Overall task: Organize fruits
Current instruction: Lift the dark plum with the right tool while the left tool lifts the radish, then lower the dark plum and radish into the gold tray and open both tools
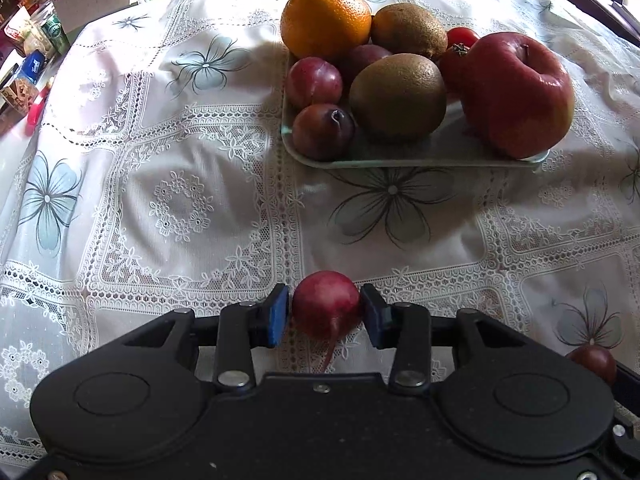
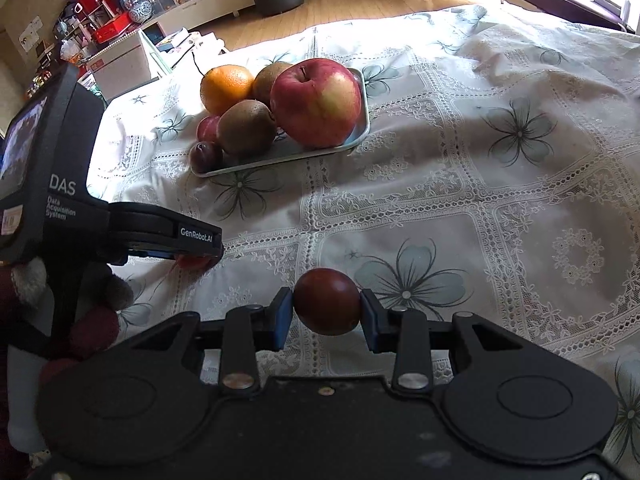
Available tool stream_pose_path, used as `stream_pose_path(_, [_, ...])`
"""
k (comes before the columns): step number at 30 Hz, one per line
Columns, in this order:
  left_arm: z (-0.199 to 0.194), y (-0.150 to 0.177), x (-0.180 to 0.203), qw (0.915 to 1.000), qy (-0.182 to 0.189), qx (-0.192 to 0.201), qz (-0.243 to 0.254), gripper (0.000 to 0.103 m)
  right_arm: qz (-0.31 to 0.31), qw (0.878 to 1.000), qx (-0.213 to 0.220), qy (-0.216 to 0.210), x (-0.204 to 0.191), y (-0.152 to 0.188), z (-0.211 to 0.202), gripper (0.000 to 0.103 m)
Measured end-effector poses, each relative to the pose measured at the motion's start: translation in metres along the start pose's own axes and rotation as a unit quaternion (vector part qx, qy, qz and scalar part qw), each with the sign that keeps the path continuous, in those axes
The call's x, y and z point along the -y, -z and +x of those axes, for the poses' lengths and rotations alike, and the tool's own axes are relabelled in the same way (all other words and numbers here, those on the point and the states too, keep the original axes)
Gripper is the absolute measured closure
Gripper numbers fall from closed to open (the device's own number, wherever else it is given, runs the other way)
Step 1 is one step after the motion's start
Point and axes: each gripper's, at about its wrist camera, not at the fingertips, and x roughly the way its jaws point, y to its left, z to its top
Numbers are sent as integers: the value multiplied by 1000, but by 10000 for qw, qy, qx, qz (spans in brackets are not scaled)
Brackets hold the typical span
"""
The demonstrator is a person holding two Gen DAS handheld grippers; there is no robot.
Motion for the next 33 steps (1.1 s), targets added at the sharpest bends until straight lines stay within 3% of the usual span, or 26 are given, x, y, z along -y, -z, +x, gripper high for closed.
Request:
stream_pose_path(14, [-3, 4, -2, 9999, 84, 61, -56, 58, -22, 9999, 42, -119, -5, 4, -8, 65])
stream_pose_path(19, [-14, 6, -7, 9994, 307, -37, -173, 58, 45, 9999, 54, -133, -2, 4, -15, 65])
stream_pose_path(26, [-65, 21, -3, 9996, 203, 206, 0, 58, 127, 9999, -7, -87, -2, 10, -37, 65])
stream_pose_path(33, [-123, 68, -12, 9983, 292, 470, 195, 58, 100, 9997, 6, -216, -1, 40, -83, 65])
